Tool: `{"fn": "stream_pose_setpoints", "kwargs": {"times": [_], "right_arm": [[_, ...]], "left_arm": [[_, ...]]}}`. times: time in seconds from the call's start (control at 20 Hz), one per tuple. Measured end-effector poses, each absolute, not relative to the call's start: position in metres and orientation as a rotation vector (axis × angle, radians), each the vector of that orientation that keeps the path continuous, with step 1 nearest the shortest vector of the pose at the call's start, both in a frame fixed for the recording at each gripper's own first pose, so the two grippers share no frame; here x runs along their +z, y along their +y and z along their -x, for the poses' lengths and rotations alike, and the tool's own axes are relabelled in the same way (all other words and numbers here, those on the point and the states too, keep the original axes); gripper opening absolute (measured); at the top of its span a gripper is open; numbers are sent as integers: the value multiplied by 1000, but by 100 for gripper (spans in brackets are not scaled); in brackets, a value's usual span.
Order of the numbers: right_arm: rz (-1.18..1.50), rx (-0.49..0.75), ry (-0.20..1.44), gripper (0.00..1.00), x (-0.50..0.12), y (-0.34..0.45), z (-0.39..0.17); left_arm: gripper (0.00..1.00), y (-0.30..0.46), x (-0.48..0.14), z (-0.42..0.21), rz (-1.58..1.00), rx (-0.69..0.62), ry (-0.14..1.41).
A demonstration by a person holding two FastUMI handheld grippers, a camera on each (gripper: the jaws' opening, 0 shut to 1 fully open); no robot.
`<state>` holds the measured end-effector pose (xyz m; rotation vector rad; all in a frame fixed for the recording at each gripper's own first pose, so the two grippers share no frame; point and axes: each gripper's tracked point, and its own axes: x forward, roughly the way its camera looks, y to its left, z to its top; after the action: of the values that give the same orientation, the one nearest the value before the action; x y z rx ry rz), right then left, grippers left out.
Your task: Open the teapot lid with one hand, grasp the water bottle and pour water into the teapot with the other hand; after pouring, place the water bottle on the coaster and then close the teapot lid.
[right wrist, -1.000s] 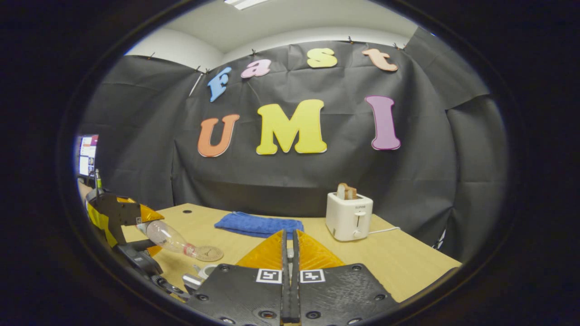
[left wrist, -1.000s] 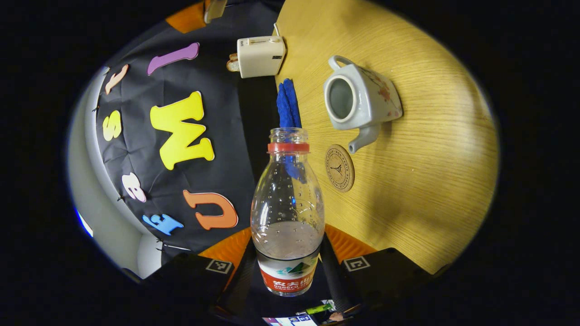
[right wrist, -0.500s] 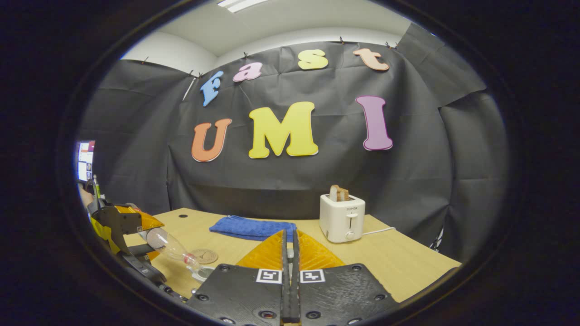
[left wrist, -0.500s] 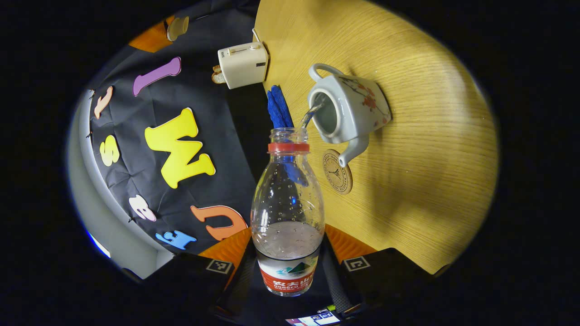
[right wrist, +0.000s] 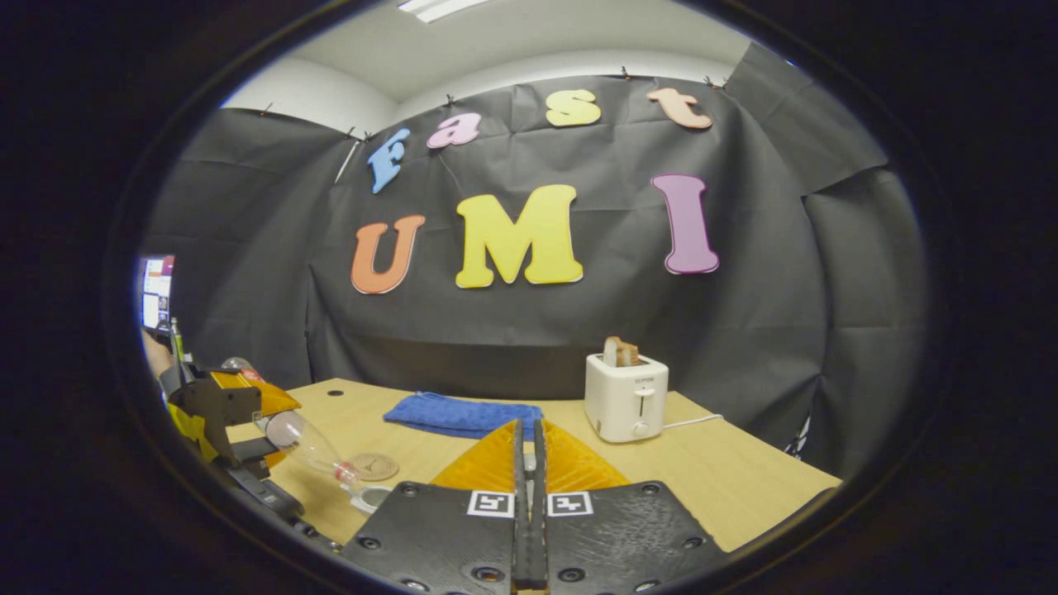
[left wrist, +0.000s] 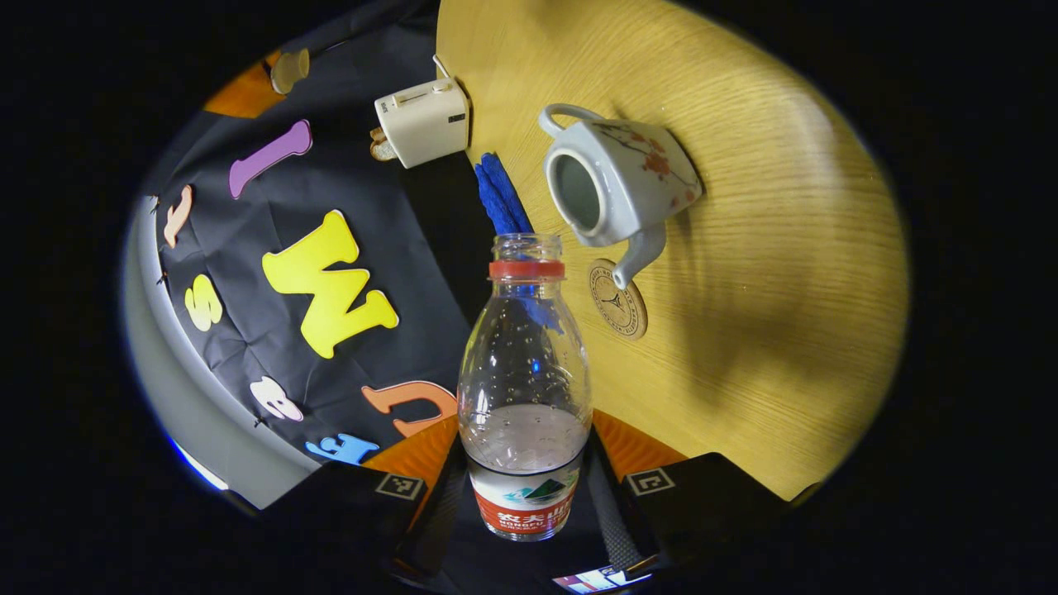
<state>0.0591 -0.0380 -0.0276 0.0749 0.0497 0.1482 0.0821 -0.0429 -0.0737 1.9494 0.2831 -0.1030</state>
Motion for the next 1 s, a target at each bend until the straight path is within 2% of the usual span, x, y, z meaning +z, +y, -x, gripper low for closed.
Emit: {"fn": "stream_pose_setpoints", "kwargs": {"times": [1.0], "right_arm": [[-67,142,43,0,-26,-44,-60]], "left_arm": [[74,-70,-51,-86,-2241,-91,218]]}}
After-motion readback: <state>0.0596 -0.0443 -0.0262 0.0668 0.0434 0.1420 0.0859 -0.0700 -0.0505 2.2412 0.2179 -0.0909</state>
